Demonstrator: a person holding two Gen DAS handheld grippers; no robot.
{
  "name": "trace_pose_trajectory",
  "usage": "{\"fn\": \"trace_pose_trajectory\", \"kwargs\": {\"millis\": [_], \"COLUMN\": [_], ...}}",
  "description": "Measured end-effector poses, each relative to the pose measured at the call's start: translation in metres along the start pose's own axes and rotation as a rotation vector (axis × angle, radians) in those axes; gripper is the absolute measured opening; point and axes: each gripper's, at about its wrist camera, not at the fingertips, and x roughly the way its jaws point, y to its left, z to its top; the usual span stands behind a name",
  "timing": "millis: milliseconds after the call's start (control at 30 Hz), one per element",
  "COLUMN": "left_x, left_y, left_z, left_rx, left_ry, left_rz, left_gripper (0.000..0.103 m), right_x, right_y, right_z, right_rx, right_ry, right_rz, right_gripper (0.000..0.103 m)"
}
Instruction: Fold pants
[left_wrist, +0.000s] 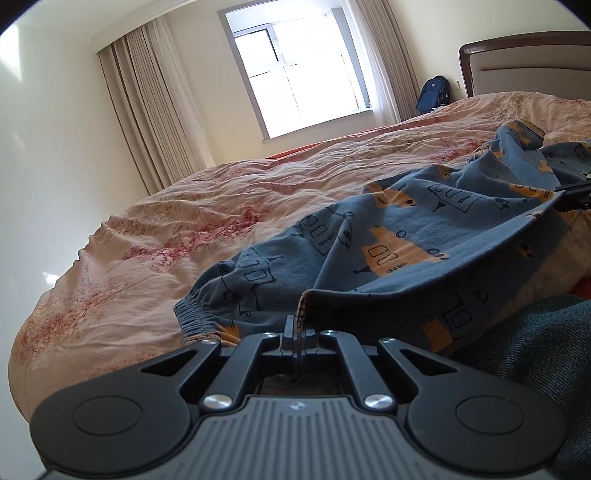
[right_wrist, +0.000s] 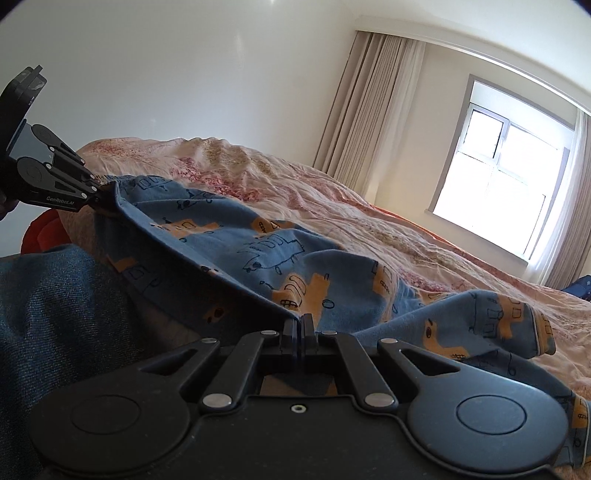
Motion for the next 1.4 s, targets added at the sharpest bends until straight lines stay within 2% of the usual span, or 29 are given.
{"fn": "trace_pose_trajectory", "kwargs": {"millis": [300, 600, 767, 833, 867, 933, 1033, 1067, 1100, 1133, 1200, 1300, 1400], "left_x": [0.004, -0.006, 0.001, 0.000, -0.003, -0.009, -0.020, -0.022, -0.025, -0.028, -0.032, -0.030, -0.016], "left_y": [-0.002, -0.006, -0.001, 0.003, 0.004, 0.004, -0.002, -0.004, -0.007, -0.010, -0.017, -0.034, -0.062], "left_z": [-0.005, -0.006, -0.008, -0.006, -0.006, -0.004, 0.001, 0.004, 0.009, 0.013, 0.024, 0.042, 0.065], "left_rx": [-0.006, 0.023, -0.036, -0.075, -0.087, -0.102, -0.132, -0.146, -0.171, -0.204, -0.282, -0.374, -0.416], "left_ry": [0.031, 0.031, 0.063, 0.075, 0.076, 0.068, 0.032, 0.027, 0.018, 0.006, -0.042, -0.105, -0.118], "left_rz": [0.002, 0.014, -0.015, -0.044, -0.054, -0.054, -0.058, -0.068, -0.081, -0.090, -0.110, -0.171, -0.253], "left_gripper": [0.000, 0.000, 0.000, 0.008, 0.011, 0.047, 0.064, 0.067, 0.077, 0.089, 0.103, 0.103, 0.103], "right_x": [0.007, -0.001, 0.005, 0.005, 0.004, 0.002, -0.001, -0.002, -0.004, -0.006, -0.013, -0.028, -0.044], "right_y": [0.004, 0.005, 0.004, 0.002, 0.001, 0.000, -0.003, -0.004, -0.007, -0.010, -0.017, -0.032, -0.050], "right_z": [-0.010, -0.009, -0.015, -0.015, -0.015, -0.015, -0.019, -0.020, -0.022, -0.023, -0.028, -0.036, -0.047], "right_rx": [0.030, 0.020, 0.046, 0.075, 0.084, 0.098, 0.126, 0.138, 0.152, 0.169, 0.212, 0.262, 0.301], "right_ry": [0.036, 0.027, 0.052, 0.056, 0.052, 0.049, 0.044, 0.043, 0.041, 0.037, 0.026, 0.004, -0.009], "right_rz": [0.011, 0.017, 0.020, 0.022, 0.023, 0.018, 0.008, 0.001, -0.007, -0.015, -0.037, -0.096, -0.166], "right_gripper": [0.000, 0.000, 0.000, 0.003, 0.006, 0.017, 0.034, 0.046, 0.060, 0.066, 0.090, 0.102, 0.102]}}
